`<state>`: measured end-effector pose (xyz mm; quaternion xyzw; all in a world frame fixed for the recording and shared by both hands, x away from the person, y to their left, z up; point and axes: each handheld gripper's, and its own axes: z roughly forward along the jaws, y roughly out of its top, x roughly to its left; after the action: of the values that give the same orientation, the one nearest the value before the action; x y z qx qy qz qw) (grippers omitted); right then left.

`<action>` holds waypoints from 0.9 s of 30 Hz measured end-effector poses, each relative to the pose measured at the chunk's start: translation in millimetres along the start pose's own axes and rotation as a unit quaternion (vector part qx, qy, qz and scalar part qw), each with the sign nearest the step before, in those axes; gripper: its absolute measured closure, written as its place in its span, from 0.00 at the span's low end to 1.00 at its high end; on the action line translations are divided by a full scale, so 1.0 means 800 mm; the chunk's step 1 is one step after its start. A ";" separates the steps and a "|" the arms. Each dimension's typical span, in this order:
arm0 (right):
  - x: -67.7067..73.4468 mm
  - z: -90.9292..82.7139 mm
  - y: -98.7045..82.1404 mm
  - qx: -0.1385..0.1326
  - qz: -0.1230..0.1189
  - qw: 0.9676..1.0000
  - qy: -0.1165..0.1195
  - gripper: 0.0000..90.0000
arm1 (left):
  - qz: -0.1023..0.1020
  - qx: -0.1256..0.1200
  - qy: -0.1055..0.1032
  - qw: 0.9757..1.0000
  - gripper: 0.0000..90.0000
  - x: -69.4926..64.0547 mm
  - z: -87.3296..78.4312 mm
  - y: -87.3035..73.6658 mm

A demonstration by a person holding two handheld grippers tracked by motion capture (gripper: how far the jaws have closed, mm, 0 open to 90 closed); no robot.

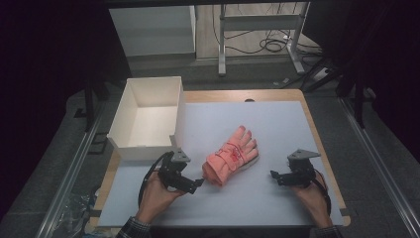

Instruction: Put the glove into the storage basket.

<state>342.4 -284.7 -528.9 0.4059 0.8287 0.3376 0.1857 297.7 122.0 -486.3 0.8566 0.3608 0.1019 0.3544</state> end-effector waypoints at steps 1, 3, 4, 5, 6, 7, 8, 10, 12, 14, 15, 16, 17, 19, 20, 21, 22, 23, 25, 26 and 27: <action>0.000 0.000 0.000 0.000 0.000 1.000 0.000 0.11 | 0.000 0.000 0.000 1.000 0.00 0.000 0.000 0.000; 0.002 0.001 0.000 0.005 -0.007 1.000 -0.004 0.08 | 0.008 0.001 0.001 1.000 0.00 -0.003 0.001 0.015; 0.003 0.002 0.000 0.006 -0.007 1.000 -0.006 0.07 | 0.008 0.001 0.001 1.000 0.00 -0.003 0.001 0.015; 0.002 0.002 0.000 0.008 -0.004 1.000 -0.007 0.05 | 0.011 0.002 0.000 1.000 0.00 -0.004 0.002 0.020; 0.002 0.002 0.000 0.008 -0.004 1.000 -0.007 0.05 | 0.014 0.003 -0.001 1.000 0.00 -0.005 0.003 0.025; 0.002 0.003 0.000 0.012 -0.002 1.000 -0.011 0.01 | 0.015 0.006 -0.002 1.000 0.00 -0.006 0.005 0.030; 0.002 0.003 0.000 0.012 -0.002 1.000 -0.011 0.01 | 0.018 0.006 -0.003 1.000 0.00 -0.007 0.006 0.034; 0.002 0.004 0.000 0.013 0.000 1.000 -0.013 0.01 | 0.022 0.007 -0.006 1.000 0.00 -0.009 0.009 0.044; 0.002 0.004 0.000 0.013 0.000 1.000 -0.014 0.01 | 0.026 0.006 -0.007 1.000 0.00 -0.011 0.012 0.053; 0.002 0.004 0.000 0.012 -0.001 1.000 -0.014 0.00 | 0.030 0.008 -0.010 0.999 0.00 -0.014 0.015 0.063; 0.002 0.004 0.000 0.012 -0.001 1.000 -0.014 0.01 | 0.031 0.008 -0.014 0.999 0.00 -0.015 0.017 0.068; 0.002 0.004 0.000 0.012 0.000 1.000 -0.013 0.01 | 0.031 0.007 -0.018 0.999 0.00 -0.016 0.018 0.073; 0.002 0.004 0.000 0.012 -0.001 1.000 -0.014 0.01 | 0.033 0.008 -0.017 0.999 0.00 -0.018 0.020 0.077; 0.002 0.004 0.000 0.012 0.000 1.000 -0.013 0.01 | 0.039 0.013 -0.012 0.999 0.00 -0.022 0.025 0.086; 0.002 0.004 0.000 0.012 0.002 1.000 -0.013 0.01 | 0.042 0.014 -0.014 0.999 0.00 -0.023 0.027 0.090; 0.002 0.004 0.000 0.012 0.002 1.000 -0.013 0.01 | 0.042 0.015 -0.017 0.999 0.00 -0.025 0.030 0.094; 0.002 0.004 0.000 0.012 0.001 1.000 -0.013 0.01 | 0.044 0.016 -0.018 0.999 0.00 -0.027 0.033 0.098; 0.002 0.004 0.000 0.012 0.001 1.000 -0.013 0.01 | 0.047 0.018 -0.016 0.999 0.00 -0.029 0.036 0.101; 0.002 0.004 0.000 0.012 0.001 1.000 -0.013 0.01 | 0.050 0.021 -0.016 0.998 0.00 -0.031 0.043 0.108; 0.002 0.004 0.000 0.011 0.001 1.000 -0.013 0.01 | 0.050 0.022 -0.017 0.998 0.00 -0.031 0.046 0.112; 0.002 0.004 0.000 0.011 0.001 1.000 -0.012 0.01 | 0.051 0.022 -0.018 0.998 0.00 -0.032 0.050 0.115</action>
<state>343.4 -282.5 -531.5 0.4129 0.8298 0.3233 0.1911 346.5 38.2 -451.0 0.8831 0.3126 0.0965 0.3363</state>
